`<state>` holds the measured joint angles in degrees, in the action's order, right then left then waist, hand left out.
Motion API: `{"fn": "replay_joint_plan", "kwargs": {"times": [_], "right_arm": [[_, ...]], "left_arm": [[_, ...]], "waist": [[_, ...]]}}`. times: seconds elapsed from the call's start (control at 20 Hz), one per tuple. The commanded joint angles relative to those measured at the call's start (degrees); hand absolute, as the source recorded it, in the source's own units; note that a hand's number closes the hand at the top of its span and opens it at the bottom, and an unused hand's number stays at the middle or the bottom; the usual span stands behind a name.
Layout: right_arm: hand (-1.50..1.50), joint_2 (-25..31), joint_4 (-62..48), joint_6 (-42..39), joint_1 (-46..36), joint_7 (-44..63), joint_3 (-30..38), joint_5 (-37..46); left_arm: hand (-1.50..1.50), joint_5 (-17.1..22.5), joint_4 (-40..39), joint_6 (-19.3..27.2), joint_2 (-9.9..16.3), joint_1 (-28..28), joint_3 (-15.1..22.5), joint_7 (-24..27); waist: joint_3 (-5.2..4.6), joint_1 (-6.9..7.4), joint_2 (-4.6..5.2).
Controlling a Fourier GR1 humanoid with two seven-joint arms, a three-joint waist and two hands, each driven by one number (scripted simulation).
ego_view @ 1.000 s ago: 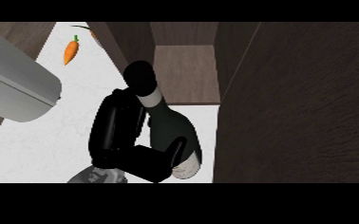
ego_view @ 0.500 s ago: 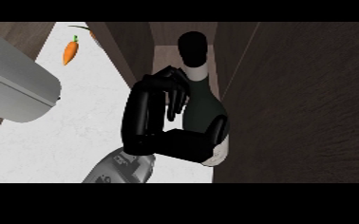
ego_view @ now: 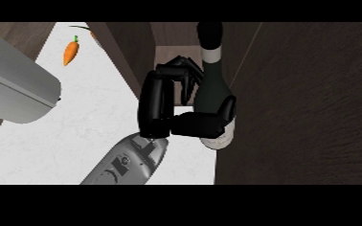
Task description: Pick up the wine, place it into the cabinet and close the cabinet
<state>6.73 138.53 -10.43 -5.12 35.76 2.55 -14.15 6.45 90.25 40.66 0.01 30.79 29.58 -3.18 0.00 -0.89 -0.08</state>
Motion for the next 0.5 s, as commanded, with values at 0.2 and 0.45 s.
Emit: {"fn": "replay_joint_plan", "kwargs": {"times": [0.2,0.45], "right_arm": [[-1.50,0.6,7.2,0.5,0.4,3.5,0.7,-4.4],[-1.50,-0.5,5.1,-0.1,1.4,-0.3,1.3,-4.4]], "left_arm": [[1.50,8.9,-4.3,3.6,0.0,0.0,1.7,8.1],[1.50,12.5,-8.7,5.9,0.0,0.3,2.6,13.2]], "waist": [[-0.03,0.06,0.05],[0.00,0.07,0.07]]}}
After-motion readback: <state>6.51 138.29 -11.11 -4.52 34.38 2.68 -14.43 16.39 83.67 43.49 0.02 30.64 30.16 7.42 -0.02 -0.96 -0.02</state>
